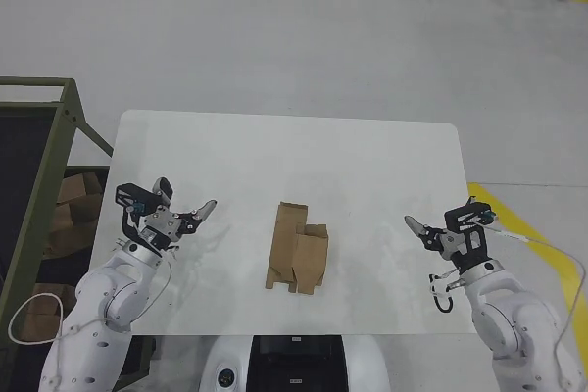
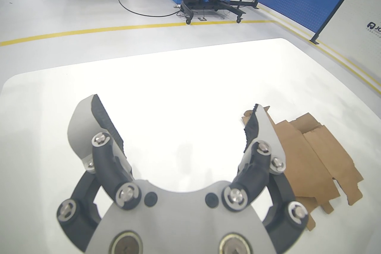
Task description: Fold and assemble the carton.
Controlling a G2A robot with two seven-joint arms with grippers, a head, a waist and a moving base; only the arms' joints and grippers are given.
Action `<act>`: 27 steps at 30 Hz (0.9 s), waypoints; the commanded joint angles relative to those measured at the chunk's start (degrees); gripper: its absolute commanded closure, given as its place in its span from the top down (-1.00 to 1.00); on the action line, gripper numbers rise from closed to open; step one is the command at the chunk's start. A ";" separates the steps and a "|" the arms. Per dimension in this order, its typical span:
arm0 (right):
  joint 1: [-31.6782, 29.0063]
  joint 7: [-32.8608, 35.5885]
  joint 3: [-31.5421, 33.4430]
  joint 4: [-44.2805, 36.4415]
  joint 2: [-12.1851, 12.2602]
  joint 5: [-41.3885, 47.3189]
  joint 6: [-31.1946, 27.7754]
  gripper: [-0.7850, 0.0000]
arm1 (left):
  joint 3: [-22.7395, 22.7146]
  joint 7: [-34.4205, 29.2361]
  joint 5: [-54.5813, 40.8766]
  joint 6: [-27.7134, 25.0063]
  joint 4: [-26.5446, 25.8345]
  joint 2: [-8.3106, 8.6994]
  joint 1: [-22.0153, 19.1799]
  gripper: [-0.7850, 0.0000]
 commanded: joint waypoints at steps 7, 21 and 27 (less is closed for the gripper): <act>0.01 -0.03 0.00 0.02 0.00 -0.03 0.01 1.00 | 0.04 -0.03 0.02 0.00 -0.01 0.00 -0.02 1.00; 6.51 11.22 -5.84 5.66 -0.27 10.00 -6.10 1.00 | 0.24 1.21 -2.06 -5.18 1.10 0.14 -0.33 1.00; 8.72 16.98 -8.18 7.82 -0.23 18.58 -11.42 1.00 | 0.22 0.13 -3.05 -7.18 1.89 0.28 -1.07 1.00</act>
